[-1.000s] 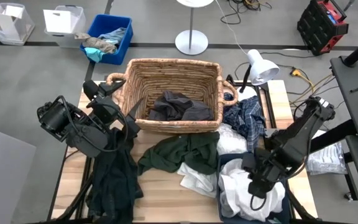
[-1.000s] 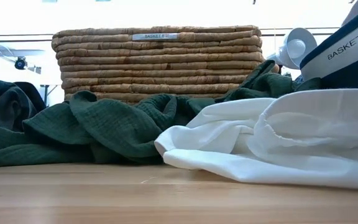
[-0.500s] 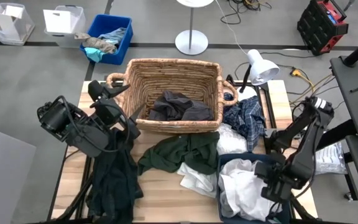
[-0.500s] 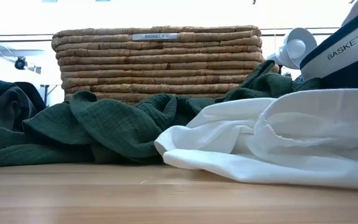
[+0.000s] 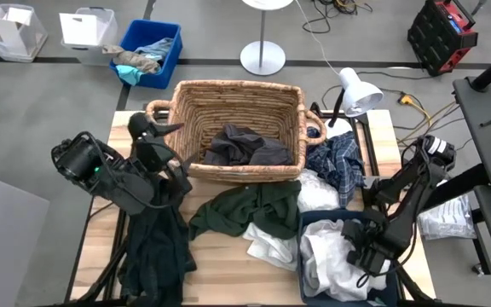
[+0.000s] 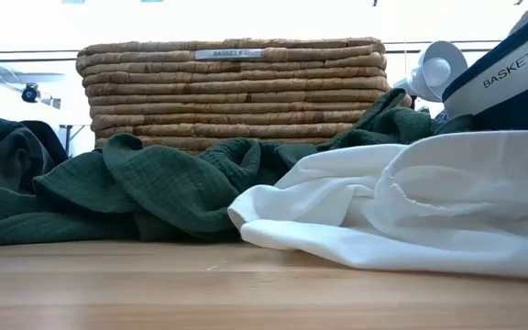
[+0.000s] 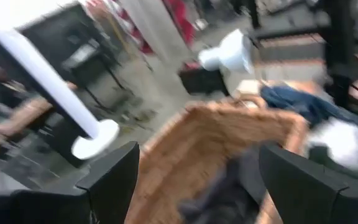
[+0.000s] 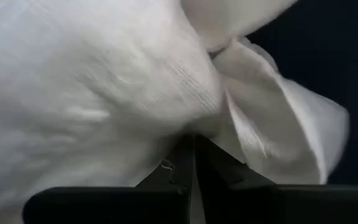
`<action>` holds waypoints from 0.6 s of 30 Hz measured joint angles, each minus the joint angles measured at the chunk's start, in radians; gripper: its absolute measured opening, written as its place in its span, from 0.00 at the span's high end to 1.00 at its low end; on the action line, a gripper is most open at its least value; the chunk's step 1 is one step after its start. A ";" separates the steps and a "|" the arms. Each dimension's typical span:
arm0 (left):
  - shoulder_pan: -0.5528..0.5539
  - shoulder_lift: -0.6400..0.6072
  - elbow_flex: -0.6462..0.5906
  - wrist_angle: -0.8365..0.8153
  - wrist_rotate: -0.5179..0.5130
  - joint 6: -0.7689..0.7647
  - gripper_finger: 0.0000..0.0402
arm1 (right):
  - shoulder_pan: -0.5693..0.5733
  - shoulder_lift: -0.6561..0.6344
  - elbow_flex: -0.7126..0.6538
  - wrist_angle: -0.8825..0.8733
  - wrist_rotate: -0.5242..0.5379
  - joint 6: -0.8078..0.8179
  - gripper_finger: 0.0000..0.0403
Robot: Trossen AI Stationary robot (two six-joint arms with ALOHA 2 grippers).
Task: Sort clothes
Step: Put the white polo shirt into the blue laundry bin, then put the dark blue jeans into the brown laundry basket
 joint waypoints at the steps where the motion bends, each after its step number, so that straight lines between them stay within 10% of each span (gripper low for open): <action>1: 0.006 0.000 -0.001 -0.019 0.039 -0.024 0.24 | 0.000 -0.008 0.014 -0.008 0.000 0.001 0.97; 18: 0.024 0.003 -0.049 -0.035 0.507 -0.063 0.24 | -0.005 -0.096 0.361 -0.221 0.063 0.018 0.97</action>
